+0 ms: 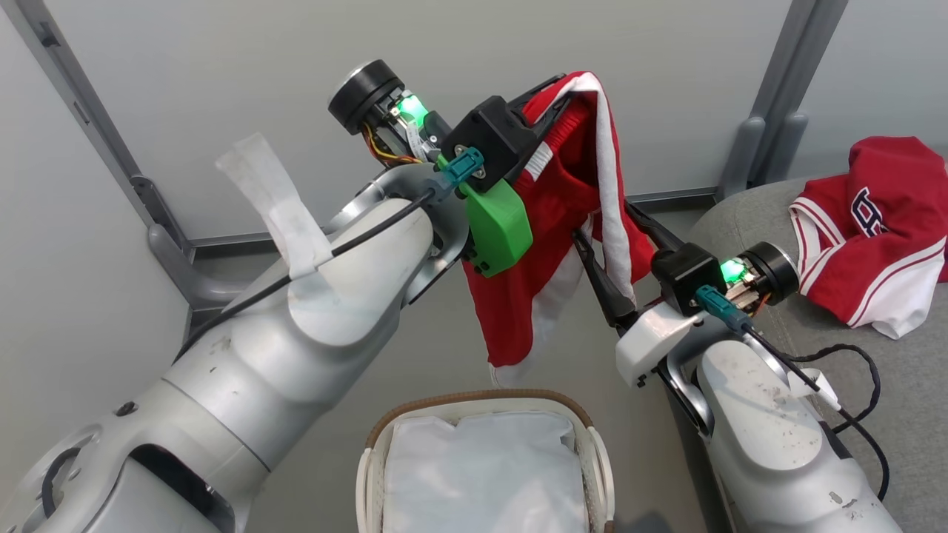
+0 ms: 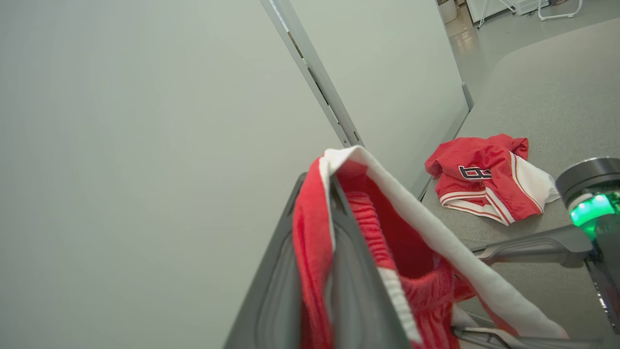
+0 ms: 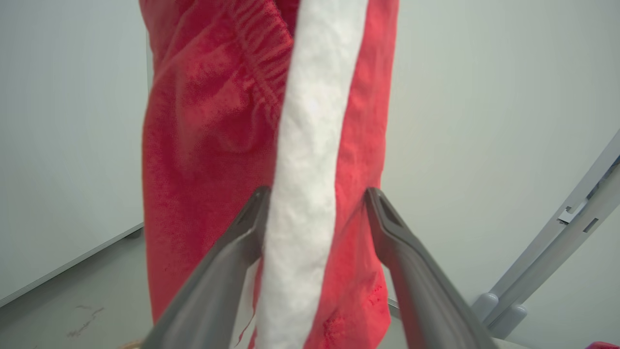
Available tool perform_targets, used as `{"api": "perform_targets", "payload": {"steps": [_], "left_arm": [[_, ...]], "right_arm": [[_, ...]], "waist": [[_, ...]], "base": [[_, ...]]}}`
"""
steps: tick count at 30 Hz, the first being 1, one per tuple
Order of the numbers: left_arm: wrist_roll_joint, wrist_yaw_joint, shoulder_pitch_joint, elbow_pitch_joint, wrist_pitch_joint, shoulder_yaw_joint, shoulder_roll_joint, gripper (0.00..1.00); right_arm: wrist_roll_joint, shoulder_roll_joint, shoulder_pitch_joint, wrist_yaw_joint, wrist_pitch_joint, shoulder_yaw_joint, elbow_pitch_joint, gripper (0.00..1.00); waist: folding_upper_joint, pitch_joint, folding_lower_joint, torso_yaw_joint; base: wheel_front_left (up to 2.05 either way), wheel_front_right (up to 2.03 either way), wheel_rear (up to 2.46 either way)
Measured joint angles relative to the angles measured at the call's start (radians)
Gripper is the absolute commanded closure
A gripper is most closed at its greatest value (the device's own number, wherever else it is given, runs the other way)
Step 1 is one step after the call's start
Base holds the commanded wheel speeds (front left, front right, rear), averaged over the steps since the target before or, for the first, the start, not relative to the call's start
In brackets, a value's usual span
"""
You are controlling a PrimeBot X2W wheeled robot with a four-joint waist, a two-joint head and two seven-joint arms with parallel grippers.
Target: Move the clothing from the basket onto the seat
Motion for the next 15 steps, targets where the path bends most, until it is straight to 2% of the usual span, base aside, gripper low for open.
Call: {"api": "perform_targets", "payload": {"steps": [2,3,4,6,15], "left_arm": [[-0.01,0.0,0.008,-0.011,0.001,-0.006,0.0,1.0],[-0.017,0.0,0.014,-0.018,0.001,-0.009,0.001,1.0],[-0.023,0.0,0.022,-0.023,0.001,-0.012,0.003,1.0],[-0.028,0.0,0.034,-0.032,0.001,-0.015,0.008,1.0],[-0.061,0.011,0.109,-0.061,-0.01,-0.012,0.031,1.0]], "right_arm": [[0.002,0.0,-0.016,0.0,0.0,-0.001,0.02,0.0],[0.005,0.0,-0.023,0.0,0.0,-0.001,0.029,0.25],[0.009,0.0,-0.029,0.0,0.0,-0.001,0.038,0.61],[0.011,0.0,-0.039,0.0,0.0,-0.001,0.049,1.0],[0.012,0.0,-0.049,0.0,0.0,-0.017,0.07,1.0]], "waist": [[0.0,0.001,0.0,0.005],[0.0,0.001,0.0,0.008],[0.0,0.001,0.0,0.01],[0.0,0.001,0.0,0.012],[0.0,-0.002,0.0,0.008]], "base": [[0.0,0.0,0.0],[0.0,0.0,0.0],[0.0,0.0,0.0],[0.0,0.0,0.0],[0.0,0.0,0.0]]}}
